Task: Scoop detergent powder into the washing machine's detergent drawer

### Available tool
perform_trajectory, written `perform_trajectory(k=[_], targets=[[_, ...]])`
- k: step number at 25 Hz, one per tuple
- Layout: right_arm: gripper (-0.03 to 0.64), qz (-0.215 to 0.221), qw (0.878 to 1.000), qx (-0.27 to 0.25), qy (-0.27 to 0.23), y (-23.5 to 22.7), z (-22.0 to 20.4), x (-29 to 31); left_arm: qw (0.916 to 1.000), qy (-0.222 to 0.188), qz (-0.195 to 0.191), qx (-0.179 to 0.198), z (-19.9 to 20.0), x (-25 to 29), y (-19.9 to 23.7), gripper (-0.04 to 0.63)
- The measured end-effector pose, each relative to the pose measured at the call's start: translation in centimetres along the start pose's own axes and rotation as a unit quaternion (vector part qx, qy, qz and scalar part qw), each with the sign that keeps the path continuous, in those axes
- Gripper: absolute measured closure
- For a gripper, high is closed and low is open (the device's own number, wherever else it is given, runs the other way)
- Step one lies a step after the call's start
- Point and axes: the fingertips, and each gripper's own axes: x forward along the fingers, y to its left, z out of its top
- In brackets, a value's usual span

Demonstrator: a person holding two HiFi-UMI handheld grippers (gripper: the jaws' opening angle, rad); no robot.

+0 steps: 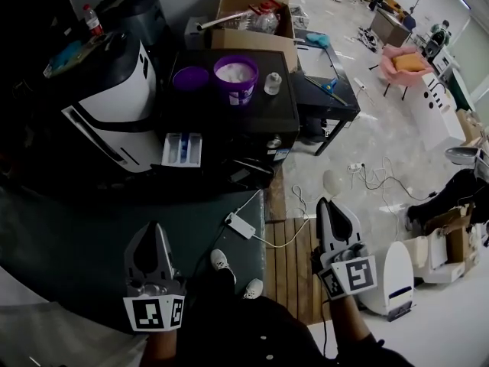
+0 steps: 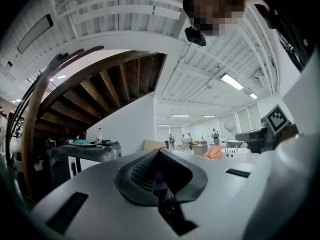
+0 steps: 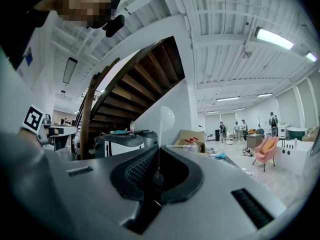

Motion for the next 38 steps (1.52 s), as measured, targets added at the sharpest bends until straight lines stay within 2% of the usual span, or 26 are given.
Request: perform_trajectory(k=[7,17,29,38], targets=[[0.583,0.01,1.0,-0.007,-0.026,1.3,1.7,6.0,1.0,-0.003,-0.008,-0.004,0.0,4.8,3.6,0.58],[0.583,-0.02,0.999,-0.026,-0.005,2.3,2.1,10.8,0.9993,-0.005,-0.034,-0.01,0.0,9.4,7.9,0.58],[0.583,-0.033,0.999,-0.027,0.008,1.4,1.8,13.1,0.9985,0.004,-0.051,-0.021,-1.1,12.5,7.9,0.58],[0.583,-0.01,1.0,-0.029,0.005,-1.3,1.9,16.9,0.9993,0.004,-0.036,-0.012,-0.9,16.2,7.0,0.58]])
